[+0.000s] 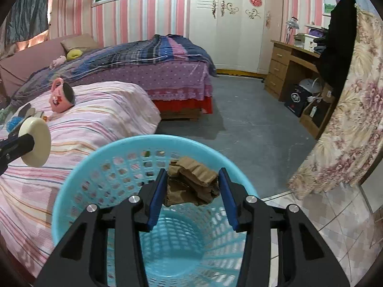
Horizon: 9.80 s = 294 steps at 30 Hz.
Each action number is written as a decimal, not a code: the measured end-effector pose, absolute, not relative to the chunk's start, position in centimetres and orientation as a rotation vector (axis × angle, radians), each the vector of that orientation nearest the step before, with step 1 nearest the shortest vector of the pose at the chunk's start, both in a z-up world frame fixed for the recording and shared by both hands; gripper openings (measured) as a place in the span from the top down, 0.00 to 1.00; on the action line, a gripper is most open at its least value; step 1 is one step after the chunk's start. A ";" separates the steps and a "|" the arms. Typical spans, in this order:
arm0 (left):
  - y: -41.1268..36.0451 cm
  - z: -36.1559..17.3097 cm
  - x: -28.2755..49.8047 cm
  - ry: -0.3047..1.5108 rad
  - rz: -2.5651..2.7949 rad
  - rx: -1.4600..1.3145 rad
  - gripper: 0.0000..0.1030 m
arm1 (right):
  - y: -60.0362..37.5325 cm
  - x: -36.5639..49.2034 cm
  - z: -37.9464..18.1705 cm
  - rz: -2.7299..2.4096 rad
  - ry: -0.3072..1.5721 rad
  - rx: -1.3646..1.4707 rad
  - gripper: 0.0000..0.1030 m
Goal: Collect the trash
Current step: 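Carry the tape roll and brown paper over the blue basket with both grippers, then open the left gripper to drop the tape roll while the right drops the brown paper, then move both grippers back over the bed, then grasp the second crumpled brown paper with the left gripper, then grasp the cardboard tube with the right gripper while the left holds the paper, then carry the brown paper and cardboard tube over the blue basket, then open the left gripper to drop the paper while the right drops the tube, then move both grippers back over the bed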
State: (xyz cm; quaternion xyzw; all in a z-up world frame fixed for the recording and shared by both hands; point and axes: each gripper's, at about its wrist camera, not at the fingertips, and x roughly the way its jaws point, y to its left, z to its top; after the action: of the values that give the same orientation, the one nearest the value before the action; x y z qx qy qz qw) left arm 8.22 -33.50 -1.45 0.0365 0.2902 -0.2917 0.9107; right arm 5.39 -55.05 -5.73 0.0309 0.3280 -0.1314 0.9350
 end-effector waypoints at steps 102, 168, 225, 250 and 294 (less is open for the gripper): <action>13.0 -7.0 19.7 0.786 0.115 -0.063 0.06 | -27.1 15.6 -4.2 -0.220 0.633 -0.034 0.05; 8.3 -5.2 15.4 0.712 0.004 -0.001 0.56 | -15.6 15.4 -5.6 0.206 0.642 -0.130 0.49; -38.7 -4.1 8.5 0.633 -0.488 0.099 0.55 | -58.0 3.7 -6.4 -0.287 0.649 0.120 0.49; -29.5 -1.6 9.8 0.546 -0.339 0.107 0.06 | -54.5 5.3 -5.9 -0.251 0.653 0.080 0.28; -0.3 0.6 17.3 0.529 0.029 0.049 0.05 | -31.2 16.9 -1.1 -0.019 0.614 -0.008 0.05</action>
State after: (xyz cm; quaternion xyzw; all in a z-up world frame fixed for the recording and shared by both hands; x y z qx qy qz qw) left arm 17.33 -0.28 0.65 0.0242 0.2613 0.0145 0.9649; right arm 16.89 -31.23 -1.13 -0.0040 0.3022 -0.0092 0.9532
